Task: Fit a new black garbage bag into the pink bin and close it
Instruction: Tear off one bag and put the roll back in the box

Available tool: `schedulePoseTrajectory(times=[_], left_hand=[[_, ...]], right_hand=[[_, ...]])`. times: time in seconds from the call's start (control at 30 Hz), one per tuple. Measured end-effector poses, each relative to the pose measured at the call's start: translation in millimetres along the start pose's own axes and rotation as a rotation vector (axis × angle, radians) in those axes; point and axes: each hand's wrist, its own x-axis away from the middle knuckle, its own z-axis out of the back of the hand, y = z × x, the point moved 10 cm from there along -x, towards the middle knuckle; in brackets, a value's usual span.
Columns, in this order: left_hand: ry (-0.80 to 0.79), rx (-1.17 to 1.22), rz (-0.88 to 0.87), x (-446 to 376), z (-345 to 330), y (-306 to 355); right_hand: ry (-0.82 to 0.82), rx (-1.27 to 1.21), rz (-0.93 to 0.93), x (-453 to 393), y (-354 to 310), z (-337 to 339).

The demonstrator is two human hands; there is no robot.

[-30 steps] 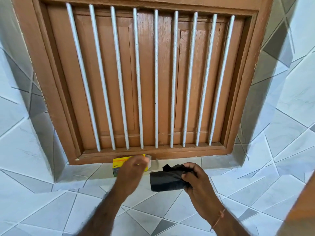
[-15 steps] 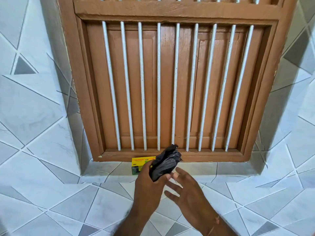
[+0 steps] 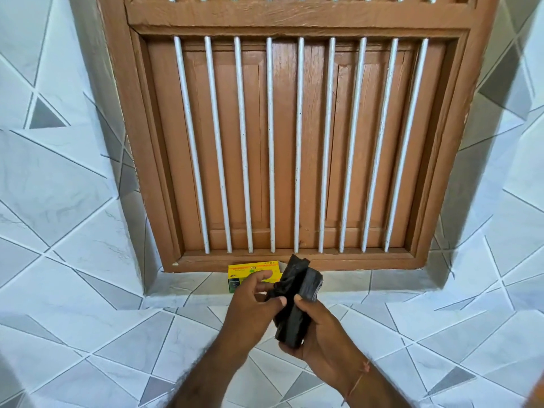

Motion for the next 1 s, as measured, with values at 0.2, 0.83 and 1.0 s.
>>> schedulePoseTrajectory(times=[0.2,0.83,1.0], left_hand=[[0.181,0.041,0.0,1,22,15],[0.257,0.249,0.181,-17,48,-17],[0.375,0.366,0.266,-23,87,-41]], right_hand=[[-0.022,-0.225,-0.062,4,-7,10],[0.13,-0.433,-0.074,-5,2,67],[0.13,-0.482,-0.043,-6,-4,74]])
